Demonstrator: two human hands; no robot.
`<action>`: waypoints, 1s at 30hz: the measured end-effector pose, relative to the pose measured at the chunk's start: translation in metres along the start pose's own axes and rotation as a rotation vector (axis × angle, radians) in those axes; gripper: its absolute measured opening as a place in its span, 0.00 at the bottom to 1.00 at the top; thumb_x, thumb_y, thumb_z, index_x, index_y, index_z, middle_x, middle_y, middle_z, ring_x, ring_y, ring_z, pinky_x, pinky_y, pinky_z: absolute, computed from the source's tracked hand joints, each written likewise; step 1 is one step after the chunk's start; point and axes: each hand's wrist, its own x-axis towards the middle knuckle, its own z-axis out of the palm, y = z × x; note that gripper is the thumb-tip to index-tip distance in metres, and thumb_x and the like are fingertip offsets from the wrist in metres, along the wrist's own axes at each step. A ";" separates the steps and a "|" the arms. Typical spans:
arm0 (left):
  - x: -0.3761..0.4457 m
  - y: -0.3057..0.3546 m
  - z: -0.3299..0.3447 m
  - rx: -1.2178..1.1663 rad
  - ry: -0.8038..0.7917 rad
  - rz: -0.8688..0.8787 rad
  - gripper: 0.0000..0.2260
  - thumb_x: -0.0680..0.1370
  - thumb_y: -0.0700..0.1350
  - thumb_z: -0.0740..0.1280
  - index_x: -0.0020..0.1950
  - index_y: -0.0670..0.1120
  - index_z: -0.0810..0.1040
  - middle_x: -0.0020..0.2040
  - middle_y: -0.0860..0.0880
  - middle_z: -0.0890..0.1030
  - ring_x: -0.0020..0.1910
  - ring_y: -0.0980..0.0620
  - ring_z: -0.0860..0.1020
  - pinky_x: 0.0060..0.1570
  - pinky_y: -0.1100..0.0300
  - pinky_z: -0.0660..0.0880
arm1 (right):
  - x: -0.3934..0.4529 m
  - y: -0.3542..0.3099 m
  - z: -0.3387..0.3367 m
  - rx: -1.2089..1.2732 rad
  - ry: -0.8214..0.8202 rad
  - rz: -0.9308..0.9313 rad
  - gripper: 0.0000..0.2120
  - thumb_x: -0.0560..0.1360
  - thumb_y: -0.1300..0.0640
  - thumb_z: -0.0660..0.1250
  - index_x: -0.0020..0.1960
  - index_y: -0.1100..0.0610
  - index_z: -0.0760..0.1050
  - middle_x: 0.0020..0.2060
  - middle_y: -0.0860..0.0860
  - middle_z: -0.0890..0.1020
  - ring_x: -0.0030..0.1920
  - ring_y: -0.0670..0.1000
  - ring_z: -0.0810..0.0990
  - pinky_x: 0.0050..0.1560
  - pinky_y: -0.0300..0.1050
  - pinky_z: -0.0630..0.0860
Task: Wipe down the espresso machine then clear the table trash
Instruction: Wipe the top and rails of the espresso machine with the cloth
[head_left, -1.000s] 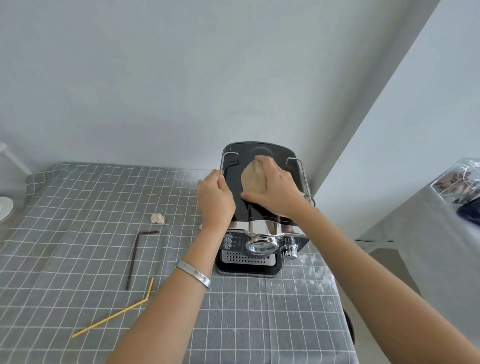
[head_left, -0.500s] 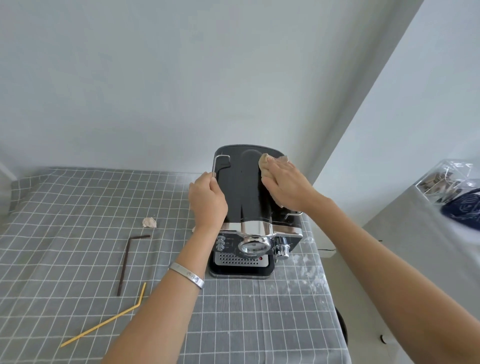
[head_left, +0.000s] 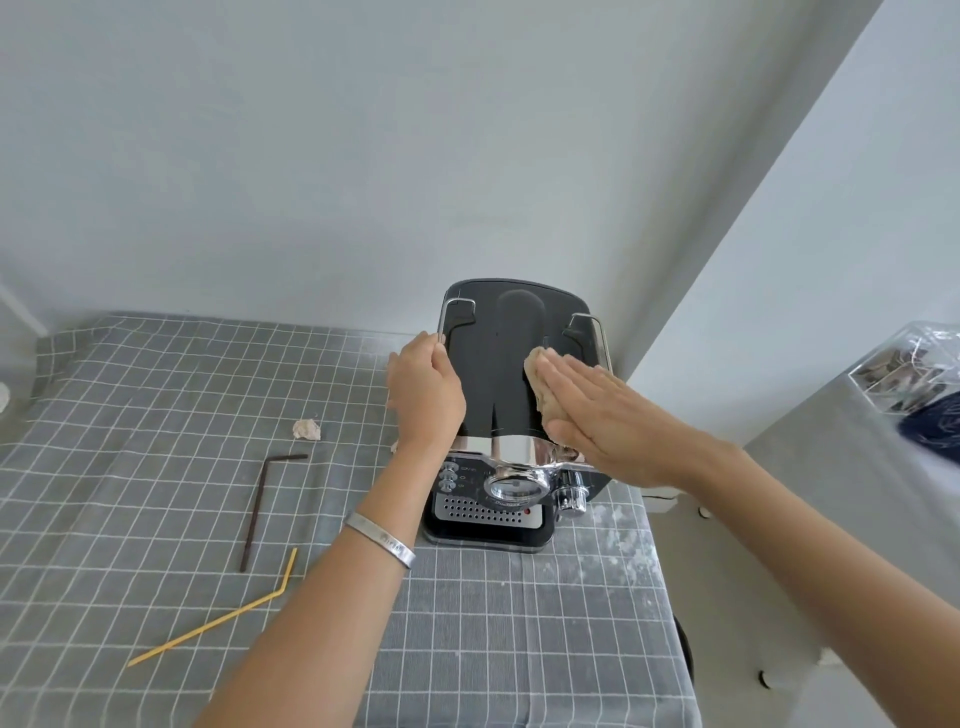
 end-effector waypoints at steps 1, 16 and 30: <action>0.000 0.001 -0.001 0.009 0.004 0.013 0.14 0.79 0.37 0.54 0.34 0.44 0.66 0.28 0.49 0.69 0.30 0.49 0.66 0.57 0.31 0.68 | 0.007 0.004 0.001 -0.013 -0.048 0.047 0.31 0.84 0.47 0.44 0.79 0.60 0.37 0.80 0.54 0.42 0.79 0.51 0.40 0.79 0.49 0.42; 0.001 -0.004 0.003 0.036 -0.001 -0.042 0.14 0.80 0.39 0.52 0.38 0.42 0.73 0.37 0.47 0.78 0.46 0.41 0.76 0.43 0.49 0.72 | 0.074 0.025 -0.010 0.128 0.109 0.297 0.25 0.83 0.55 0.50 0.78 0.61 0.52 0.78 0.56 0.59 0.78 0.58 0.53 0.76 0.61 0.47; 0.001 -0.003 0.003 -0.013 0.012 -0.018 0.16 0.79 0.43 0.52 0.39 0.42 0.75 0.27 0.50 0.69 0.30 0.48 0.68 0.53 0.38 0.74 | 0.111 0.004 -0.013 0.162 0.212 0.275 0.25 0.82 0.52 0.52 0.77 0.59 0.59 0.78 0.55 0.60 0.79 0.55 0.53 0.76 0.55 0.52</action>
